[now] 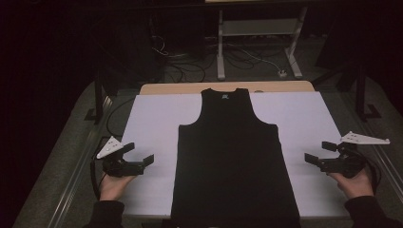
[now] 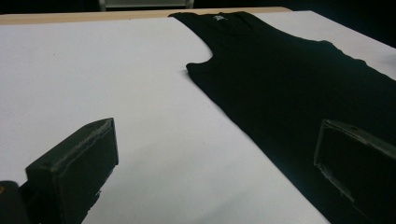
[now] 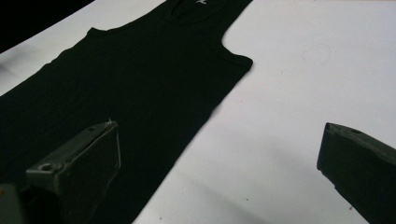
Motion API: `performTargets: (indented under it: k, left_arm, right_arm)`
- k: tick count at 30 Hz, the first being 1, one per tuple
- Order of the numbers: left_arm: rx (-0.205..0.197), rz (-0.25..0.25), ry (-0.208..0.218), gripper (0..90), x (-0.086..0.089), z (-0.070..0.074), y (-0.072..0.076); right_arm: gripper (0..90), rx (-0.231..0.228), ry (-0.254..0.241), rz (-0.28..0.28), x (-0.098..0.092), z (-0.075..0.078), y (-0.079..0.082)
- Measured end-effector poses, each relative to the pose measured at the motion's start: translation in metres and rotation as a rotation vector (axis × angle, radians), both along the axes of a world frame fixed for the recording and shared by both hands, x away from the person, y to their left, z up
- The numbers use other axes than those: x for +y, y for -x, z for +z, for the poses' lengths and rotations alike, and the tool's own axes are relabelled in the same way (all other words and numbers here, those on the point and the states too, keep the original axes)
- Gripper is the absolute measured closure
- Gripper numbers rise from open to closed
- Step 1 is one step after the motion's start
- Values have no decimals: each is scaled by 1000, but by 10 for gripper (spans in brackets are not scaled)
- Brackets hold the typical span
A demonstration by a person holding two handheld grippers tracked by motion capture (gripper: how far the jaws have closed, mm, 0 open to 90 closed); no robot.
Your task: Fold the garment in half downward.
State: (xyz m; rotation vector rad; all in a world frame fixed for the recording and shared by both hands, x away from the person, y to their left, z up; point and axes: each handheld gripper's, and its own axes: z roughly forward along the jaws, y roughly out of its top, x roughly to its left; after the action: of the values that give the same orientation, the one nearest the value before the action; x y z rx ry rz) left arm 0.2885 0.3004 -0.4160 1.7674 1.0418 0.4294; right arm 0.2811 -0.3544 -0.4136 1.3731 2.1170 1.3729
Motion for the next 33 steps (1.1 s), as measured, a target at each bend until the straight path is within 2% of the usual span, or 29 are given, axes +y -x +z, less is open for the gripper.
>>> performTargets:
  k: [22, 33]
  left_arm:
    - [10, -17, 8, 0, -2, 0, 0]
    - [8, -22, -23, 0, -7, 2, 1]
  right_arm:
    - [0, -15, 0, -3, 0, 4, 1]
    - [0, -20, 19, -19, -1, 8, 0]
